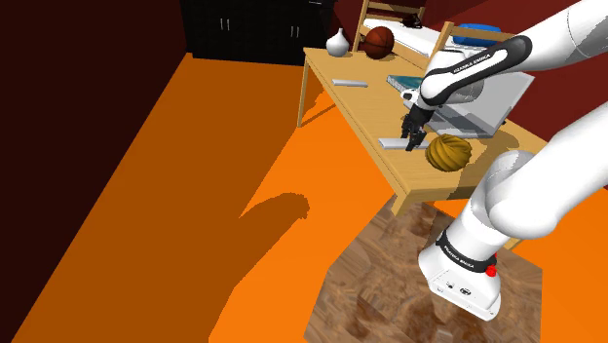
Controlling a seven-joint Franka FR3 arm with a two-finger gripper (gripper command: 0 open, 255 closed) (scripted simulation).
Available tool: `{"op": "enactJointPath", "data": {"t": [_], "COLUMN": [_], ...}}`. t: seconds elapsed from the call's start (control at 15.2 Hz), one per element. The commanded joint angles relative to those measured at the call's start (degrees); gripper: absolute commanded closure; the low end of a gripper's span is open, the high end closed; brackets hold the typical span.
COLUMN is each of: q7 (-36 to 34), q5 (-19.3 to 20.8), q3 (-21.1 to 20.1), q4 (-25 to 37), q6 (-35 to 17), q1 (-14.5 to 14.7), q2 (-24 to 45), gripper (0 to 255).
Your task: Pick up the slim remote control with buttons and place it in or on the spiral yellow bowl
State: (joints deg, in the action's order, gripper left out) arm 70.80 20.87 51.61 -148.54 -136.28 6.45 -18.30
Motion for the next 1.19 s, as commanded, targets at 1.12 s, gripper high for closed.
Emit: {"op": "enactJointPath", "data": {"t": [1.12], "q7": [-2.5], "q5": [1.8], "q3": [-7.0], "q4": [6.2], "q6": [15.5], "q1": [-3.2], "q2": [-9.6], "gripper": [255]}}
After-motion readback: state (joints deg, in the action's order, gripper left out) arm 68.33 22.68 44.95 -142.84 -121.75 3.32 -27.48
